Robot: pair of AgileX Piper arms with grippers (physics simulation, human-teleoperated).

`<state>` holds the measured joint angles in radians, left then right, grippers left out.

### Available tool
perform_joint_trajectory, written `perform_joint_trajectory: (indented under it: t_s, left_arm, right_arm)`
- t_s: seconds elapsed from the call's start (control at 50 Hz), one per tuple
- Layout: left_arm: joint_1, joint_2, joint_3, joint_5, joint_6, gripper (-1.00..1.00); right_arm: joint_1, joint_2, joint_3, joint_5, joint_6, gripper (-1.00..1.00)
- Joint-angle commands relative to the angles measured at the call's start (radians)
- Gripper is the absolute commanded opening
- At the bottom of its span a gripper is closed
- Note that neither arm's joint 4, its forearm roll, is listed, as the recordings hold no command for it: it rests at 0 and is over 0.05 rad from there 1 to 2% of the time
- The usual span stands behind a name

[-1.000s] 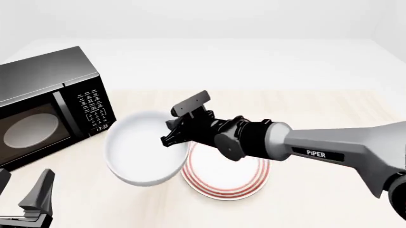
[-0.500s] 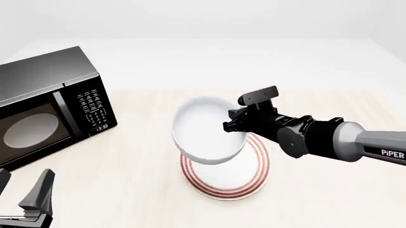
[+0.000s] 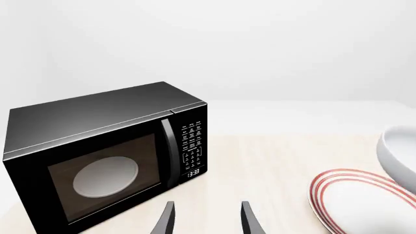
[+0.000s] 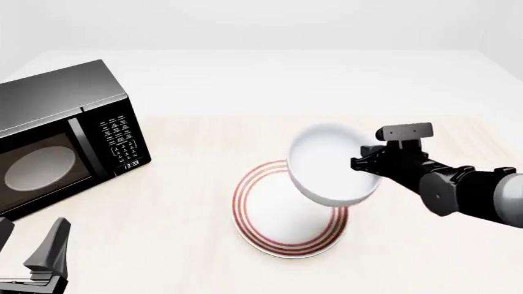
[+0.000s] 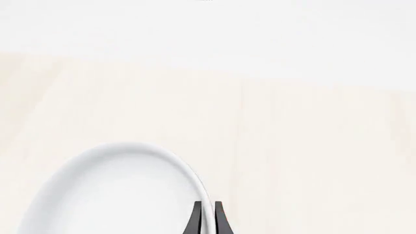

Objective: Put the white bowl to the right of the plate.

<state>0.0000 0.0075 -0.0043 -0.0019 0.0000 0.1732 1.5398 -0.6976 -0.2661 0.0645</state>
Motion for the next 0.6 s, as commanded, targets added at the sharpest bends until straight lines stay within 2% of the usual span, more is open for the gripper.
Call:
perform_joint_trajectory:
  t_s: [0.02, 0.28, 0.34, 0.6]
  left_arm:
    - [0.000, 0.000, 0.000, 0.000, 0.000, 1.00]
    - [0.000, 0.000, 0.000, 0.000, 0.000, 1.00]
    - [0.000, 0.000, 0.000, 0.000, 0.000, 1.00]
    - [0.000, 0.000, 0.000, 0.000, 0.000, 1.00]
  right_arm:
    - [-0.123, -0.053, 0.049, -0.010, 0.004, -1.00]
    - [-0.244, -0.107, 0.128, -0.027, -0.004, -1.00]
    - [-0.309, -0.154, 0.155, -0.019, 0.003, -1.00]
    - [-0.410, -0.200, 0.225, -0.035, 0.000, -1.00]
